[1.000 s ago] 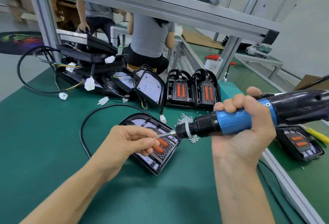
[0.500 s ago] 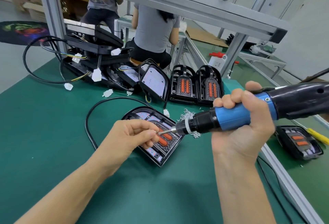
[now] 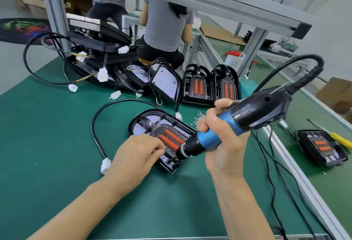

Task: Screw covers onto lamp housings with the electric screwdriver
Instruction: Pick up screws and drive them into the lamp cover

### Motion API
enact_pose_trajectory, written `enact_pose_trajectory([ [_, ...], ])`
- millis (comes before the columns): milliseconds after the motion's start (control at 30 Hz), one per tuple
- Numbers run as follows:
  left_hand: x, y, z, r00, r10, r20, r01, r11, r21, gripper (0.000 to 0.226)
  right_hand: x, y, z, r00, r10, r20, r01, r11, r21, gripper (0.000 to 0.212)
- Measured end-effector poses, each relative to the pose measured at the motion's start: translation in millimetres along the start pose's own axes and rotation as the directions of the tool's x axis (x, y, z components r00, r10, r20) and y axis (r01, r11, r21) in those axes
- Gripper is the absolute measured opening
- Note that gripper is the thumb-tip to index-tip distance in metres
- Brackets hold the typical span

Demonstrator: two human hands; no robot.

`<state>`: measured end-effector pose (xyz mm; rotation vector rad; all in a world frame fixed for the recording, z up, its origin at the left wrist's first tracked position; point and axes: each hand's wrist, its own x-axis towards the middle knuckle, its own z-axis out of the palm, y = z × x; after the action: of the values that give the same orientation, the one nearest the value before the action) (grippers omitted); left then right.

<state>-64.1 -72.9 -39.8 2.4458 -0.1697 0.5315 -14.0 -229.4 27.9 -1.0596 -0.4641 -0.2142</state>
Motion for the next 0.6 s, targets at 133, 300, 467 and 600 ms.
enact_pose_trajectory([
  [133,0.4,-1.3,1.2,1.000,0.011,0.015,-0.011,1.000,0.018,0.020,-0.9,2.4,1.2,1.000,0.004,0.017,-0.004,1.000,-0.025,0.033],
  [300,-0.7,0.5,2.3,1.000,0.028,0.003,-0.028,0.999,0.046,0.014,-0.3,2.4,1.5,0.998,-0.009,0.067,0.015,0.997,-0.082,0.033],
  [467,-0.5,-2.3,2.9,1.000,0.014,0.026,-0.014,1.000,0.028,0.016,-1.2,1.6,1.2,0.997,-0.008,0.078,0.012,0.998,-0.056,0.019],
  [600,-0.9,-4.6,3.2,0.997,-0.016,0.076,0.014,1.000,0.028,0.013,-3.9,1.6,0.1,0.997,-0.012,0.070,0.018,0.996,-0.086,0.031],
])
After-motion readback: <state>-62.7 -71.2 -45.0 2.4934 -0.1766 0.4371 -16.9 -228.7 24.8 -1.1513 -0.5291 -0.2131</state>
